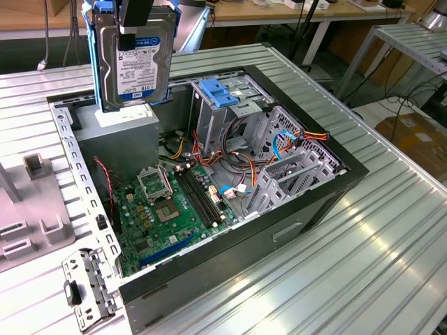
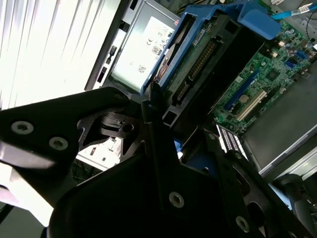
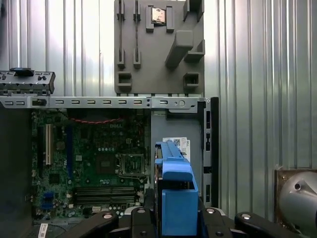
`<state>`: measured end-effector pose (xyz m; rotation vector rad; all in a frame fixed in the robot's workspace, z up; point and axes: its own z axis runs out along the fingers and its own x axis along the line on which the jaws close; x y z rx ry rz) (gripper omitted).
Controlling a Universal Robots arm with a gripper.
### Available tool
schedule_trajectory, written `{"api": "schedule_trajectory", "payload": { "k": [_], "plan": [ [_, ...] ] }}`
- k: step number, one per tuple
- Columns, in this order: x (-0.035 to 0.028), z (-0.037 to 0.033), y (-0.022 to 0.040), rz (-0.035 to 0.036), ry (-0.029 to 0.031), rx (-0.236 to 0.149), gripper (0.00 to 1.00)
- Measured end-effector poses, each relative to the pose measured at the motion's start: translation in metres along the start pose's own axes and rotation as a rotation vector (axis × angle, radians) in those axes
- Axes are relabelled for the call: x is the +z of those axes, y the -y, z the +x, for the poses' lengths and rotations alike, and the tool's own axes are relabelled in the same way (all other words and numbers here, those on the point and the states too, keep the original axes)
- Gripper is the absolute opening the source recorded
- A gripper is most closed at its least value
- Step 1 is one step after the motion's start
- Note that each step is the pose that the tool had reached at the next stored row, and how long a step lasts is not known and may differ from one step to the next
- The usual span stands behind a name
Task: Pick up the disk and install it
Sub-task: 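Pick up the disk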
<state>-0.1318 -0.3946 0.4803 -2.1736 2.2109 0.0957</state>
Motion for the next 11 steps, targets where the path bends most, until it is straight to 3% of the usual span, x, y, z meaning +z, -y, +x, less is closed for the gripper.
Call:
{"api": "schedule_trajectory", "payload": {
  "k": [11],
  "plan": [
    [0.0, 0.0027, 0.0037, 0.0, 0.0, 0.0, 0.37]
  ]
}}
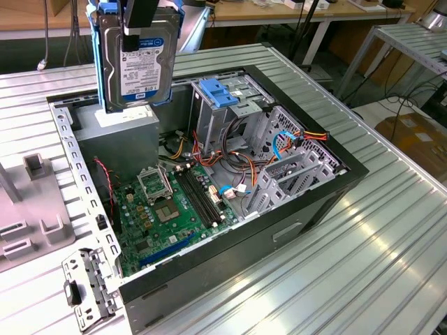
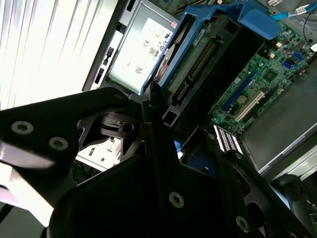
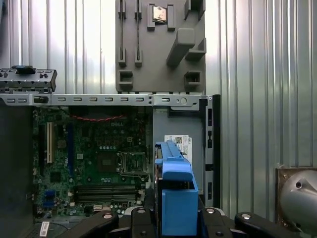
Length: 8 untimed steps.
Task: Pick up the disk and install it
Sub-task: 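Pick up the disk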
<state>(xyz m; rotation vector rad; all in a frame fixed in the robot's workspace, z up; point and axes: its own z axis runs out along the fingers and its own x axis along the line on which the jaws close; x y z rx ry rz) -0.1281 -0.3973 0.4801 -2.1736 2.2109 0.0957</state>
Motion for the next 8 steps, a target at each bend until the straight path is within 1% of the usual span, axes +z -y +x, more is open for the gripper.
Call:
{"api": "schedule_trajectory", "payload": {
  "k": [8],
  "plan": [
    [0.0, 0.0024, 0.0029, 0.0, -0.0001, 0.0, 0.37]
  ]
}}
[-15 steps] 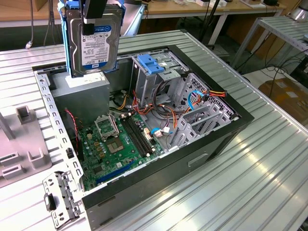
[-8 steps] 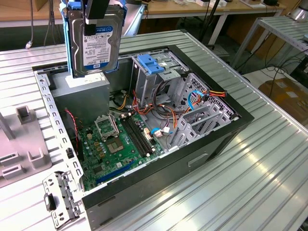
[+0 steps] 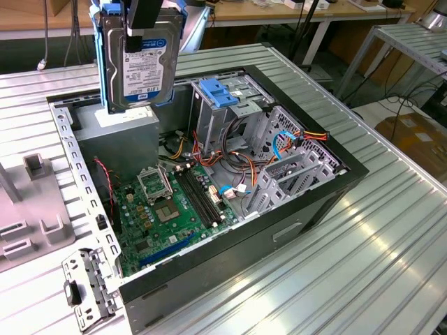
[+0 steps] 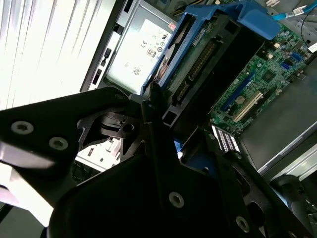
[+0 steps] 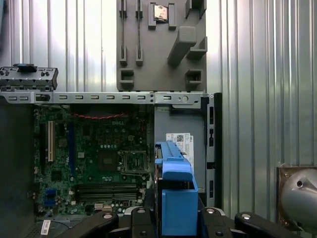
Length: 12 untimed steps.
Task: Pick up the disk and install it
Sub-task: 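Pick up the disk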
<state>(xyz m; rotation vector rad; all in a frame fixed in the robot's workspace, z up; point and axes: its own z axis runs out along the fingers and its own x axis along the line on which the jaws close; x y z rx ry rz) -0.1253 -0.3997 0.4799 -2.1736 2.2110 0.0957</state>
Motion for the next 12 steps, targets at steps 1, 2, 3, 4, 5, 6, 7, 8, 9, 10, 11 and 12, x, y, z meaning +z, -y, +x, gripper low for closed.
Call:
{"api": "schedule_trajectory", "payload": {
  "k": [1, 2, 3, 4, 5, 6, 7, 8, 9, 10, 11, 12],
  "plan": [
    [0.0, 0.0003, 0.0003, 0.0, 0.0, 0.0, 0.37],
    [0.0, 0.0005, 0.0005, 0.0, 0.0001, 0.0, 0.37],
    [0.0, 0.0009, 0.0009, 0.0, 0.0001, 0.0, 0.37],
    [0.0, 0.0011, 0.0011, 0.0001, 0.0001, 0.0, 0.37],
    [0.0, 0.0013, 0.0014, 0.0, 0.0, 0.0, 0.37],
    [0.0, 0.0017, 0.0018, 0.0, 0.0, 0.0, 0.37],
    [0.0, 0.0019, 0.0021, 0.0, 0.0, 0.0, 0.37],
    [0.0, 0.0021, 0.0024, 0.0, 0.0001, 0.0, 0.37],
    [0.0, 0.0022, 0.0028, 0.0, 0.0, 0.0, 0.37],
    [0.0, 0.0024, 0.0031, 0.0, 0.0, 0.0, 0.37],
    [0.0, 0.0026, 0.0037, 0.0, 0.0, 0.0, 0.37],
    [0.0, 0.0027, 0.0041, 0.0, 0.0, 0.0, 0.37]
  ]
}}
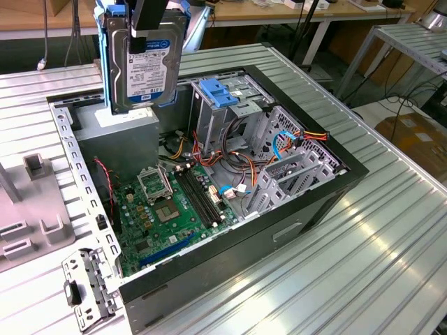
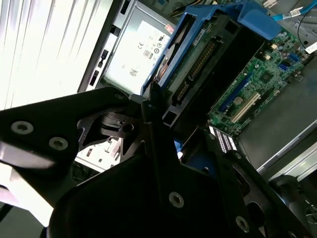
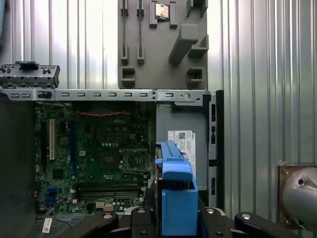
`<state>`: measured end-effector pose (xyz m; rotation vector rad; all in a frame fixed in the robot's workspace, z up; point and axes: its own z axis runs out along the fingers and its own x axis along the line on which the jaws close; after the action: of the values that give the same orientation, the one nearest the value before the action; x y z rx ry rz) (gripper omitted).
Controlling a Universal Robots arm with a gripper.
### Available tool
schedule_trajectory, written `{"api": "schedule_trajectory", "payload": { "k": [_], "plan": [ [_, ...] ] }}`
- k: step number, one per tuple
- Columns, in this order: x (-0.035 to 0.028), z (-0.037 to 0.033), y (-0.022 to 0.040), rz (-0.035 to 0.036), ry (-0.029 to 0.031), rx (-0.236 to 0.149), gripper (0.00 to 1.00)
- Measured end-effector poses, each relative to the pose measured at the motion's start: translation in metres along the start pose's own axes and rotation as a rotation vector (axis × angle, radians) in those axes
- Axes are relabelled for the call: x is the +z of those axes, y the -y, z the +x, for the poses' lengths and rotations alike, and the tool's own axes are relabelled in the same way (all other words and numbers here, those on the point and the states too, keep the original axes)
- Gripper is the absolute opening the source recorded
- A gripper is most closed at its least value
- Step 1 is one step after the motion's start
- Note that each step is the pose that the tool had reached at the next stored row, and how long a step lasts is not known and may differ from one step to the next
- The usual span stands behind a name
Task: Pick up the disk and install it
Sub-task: 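Pick up the disk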
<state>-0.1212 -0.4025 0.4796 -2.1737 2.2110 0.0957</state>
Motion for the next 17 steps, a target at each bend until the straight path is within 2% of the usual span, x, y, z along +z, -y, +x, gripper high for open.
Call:
{"api": "schedule_trajectory", "payload": {
  "k": [17],
  "plan": [
    [-0.0001, 0.0036, 0.0156, 0.0, 0.0001, 0.0, 0.37]
  ]
}}
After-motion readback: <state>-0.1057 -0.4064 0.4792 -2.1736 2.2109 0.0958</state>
